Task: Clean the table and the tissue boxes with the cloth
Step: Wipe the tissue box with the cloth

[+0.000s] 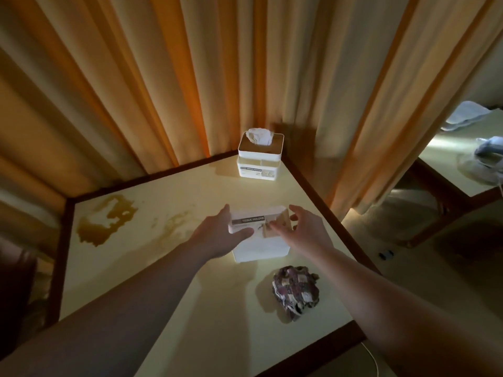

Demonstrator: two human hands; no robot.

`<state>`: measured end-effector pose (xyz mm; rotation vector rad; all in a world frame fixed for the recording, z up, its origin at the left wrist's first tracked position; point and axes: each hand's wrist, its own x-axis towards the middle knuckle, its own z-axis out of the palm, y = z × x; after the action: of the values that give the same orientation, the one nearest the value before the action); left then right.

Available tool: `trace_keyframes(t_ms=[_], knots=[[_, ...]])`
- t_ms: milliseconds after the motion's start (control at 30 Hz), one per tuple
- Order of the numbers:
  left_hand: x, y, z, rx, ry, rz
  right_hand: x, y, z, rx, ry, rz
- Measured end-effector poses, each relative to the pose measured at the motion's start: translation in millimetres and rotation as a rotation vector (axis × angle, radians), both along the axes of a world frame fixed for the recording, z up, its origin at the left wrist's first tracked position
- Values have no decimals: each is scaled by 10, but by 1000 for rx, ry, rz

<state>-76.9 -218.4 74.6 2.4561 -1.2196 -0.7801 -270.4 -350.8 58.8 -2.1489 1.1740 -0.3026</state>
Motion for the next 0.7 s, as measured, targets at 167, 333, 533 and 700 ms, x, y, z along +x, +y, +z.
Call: trace_keyframes(t_ms=[167, 333, 533, 700], knots=[[-55, -9, -82, -22, 55, 116, 73, 43, 27, 87, -38, -10], [21, 64, -56, -147, 77, 208, 196, 62, 56, 85, -139, 4], [477, 233, -124, -282, 116, 348, 610, 167, 237, 112, -244, 91], [857, 444, 29, -322, 127, 516, 1218, 232, 184, 108, -258, 118]])
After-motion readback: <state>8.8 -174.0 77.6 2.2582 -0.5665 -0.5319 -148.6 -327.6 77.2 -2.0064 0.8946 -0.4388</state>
